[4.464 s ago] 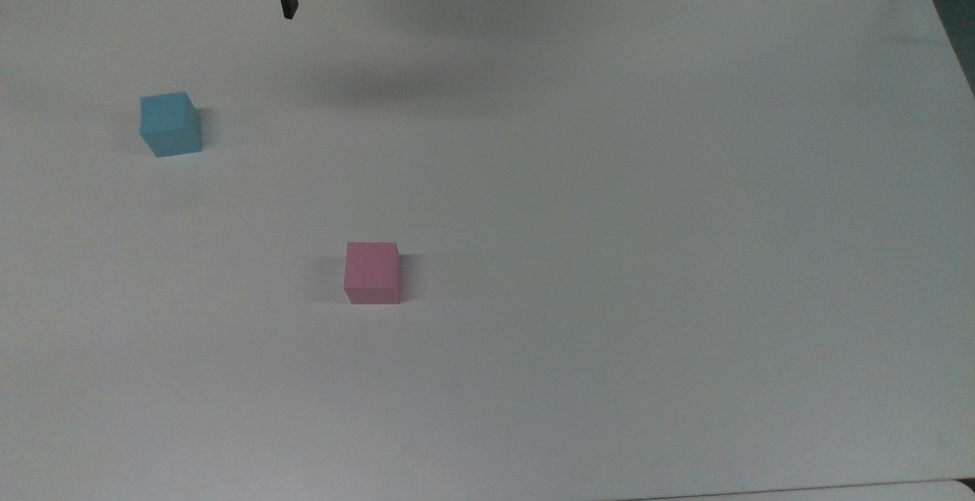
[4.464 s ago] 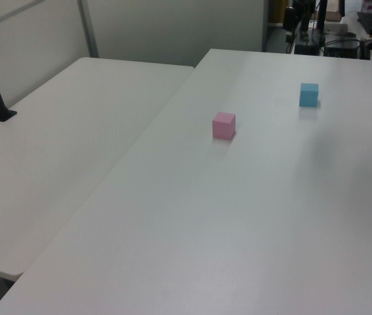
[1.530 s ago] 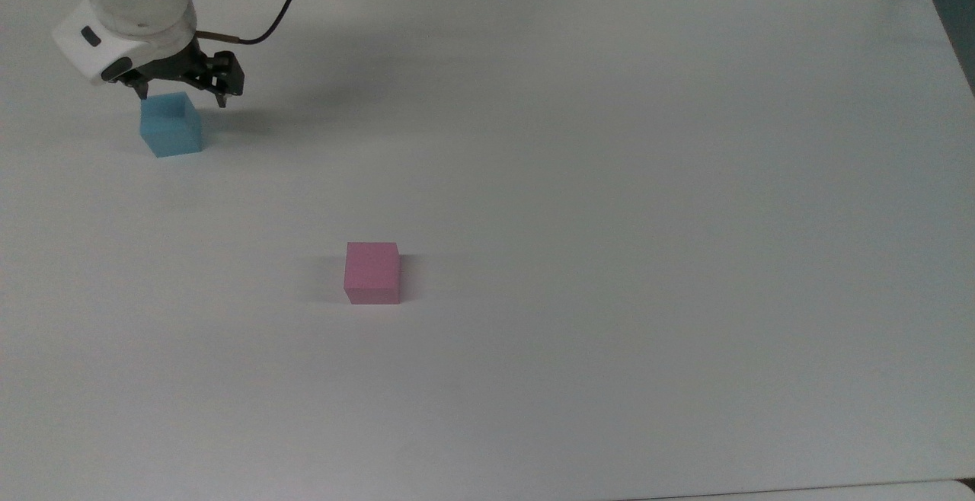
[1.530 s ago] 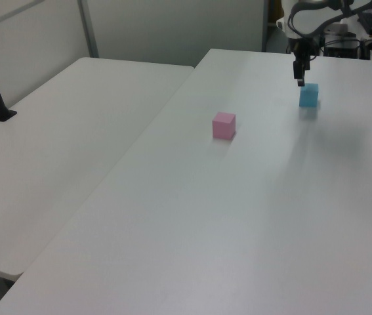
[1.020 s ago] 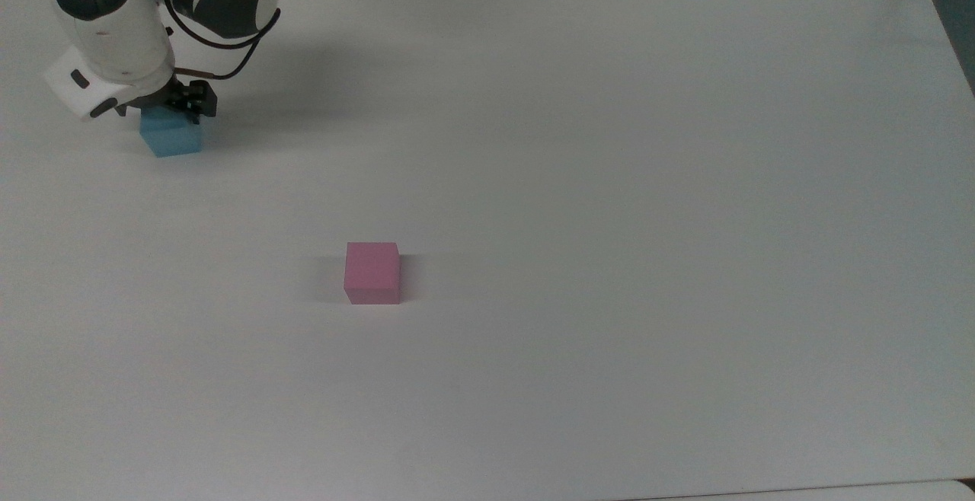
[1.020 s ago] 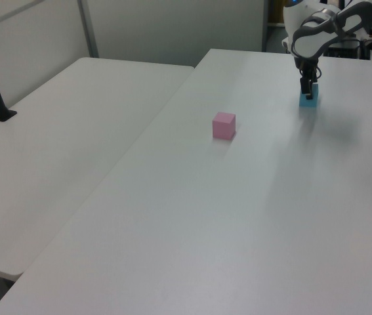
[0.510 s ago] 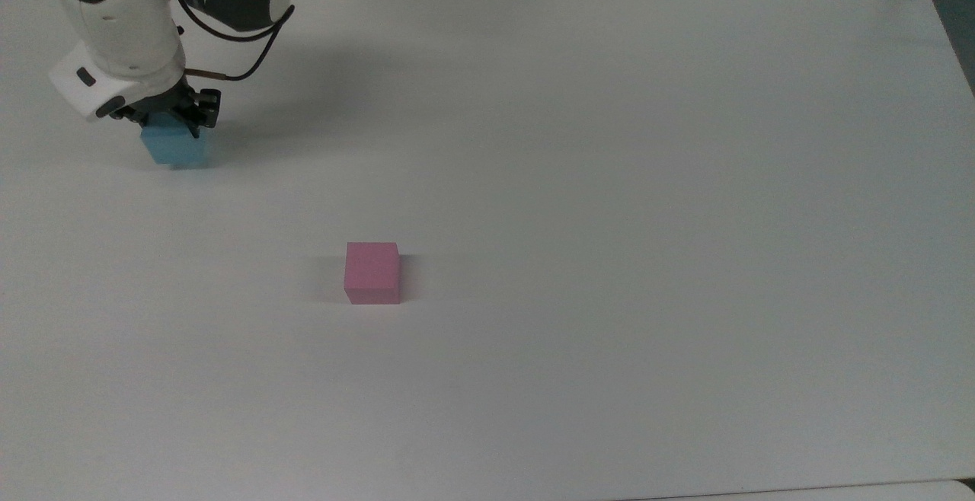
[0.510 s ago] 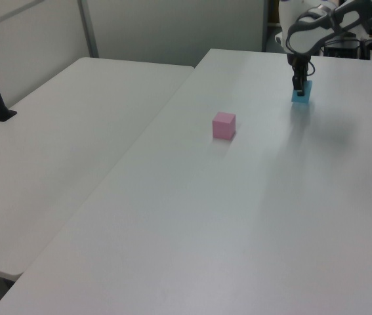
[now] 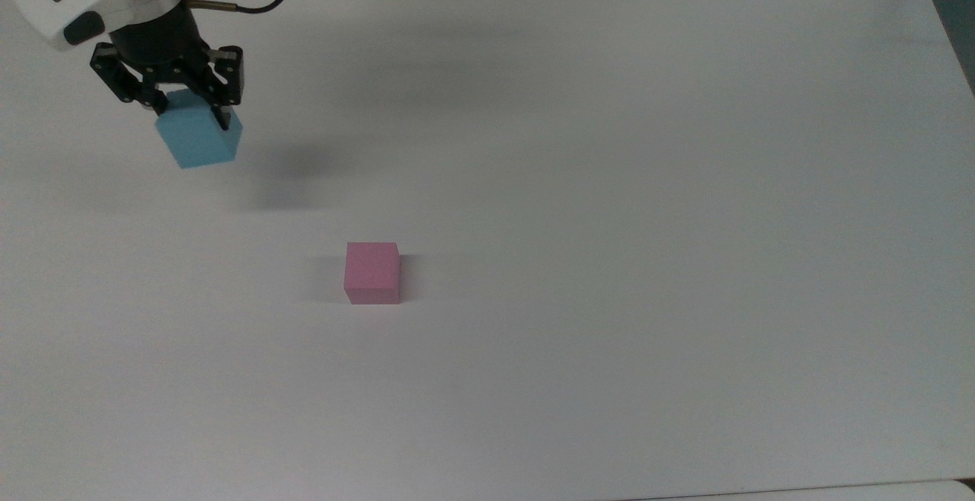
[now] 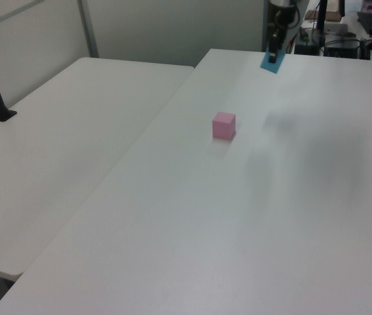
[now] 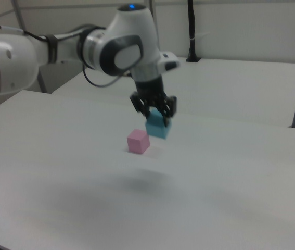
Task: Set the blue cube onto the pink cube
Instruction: 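Lift the light-blue cube off the table, then carry the light-blue cube over the pink cube and lower it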
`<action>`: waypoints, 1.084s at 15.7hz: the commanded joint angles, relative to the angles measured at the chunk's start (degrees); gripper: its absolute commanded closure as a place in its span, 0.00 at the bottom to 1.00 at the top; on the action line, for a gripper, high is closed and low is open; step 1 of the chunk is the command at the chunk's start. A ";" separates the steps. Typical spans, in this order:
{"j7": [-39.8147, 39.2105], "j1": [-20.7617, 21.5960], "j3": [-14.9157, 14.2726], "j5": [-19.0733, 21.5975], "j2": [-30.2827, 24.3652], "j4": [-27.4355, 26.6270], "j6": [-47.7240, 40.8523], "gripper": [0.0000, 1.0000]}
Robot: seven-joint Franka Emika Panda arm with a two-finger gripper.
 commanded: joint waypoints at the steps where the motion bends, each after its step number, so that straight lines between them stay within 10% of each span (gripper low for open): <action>1: 3.27 7.03 -0.74 1.74 3.88 5.70 -1.27 0.97; 17: 10.32 14.78 -1.09 1.03 17.86 11.78 3.21 0.93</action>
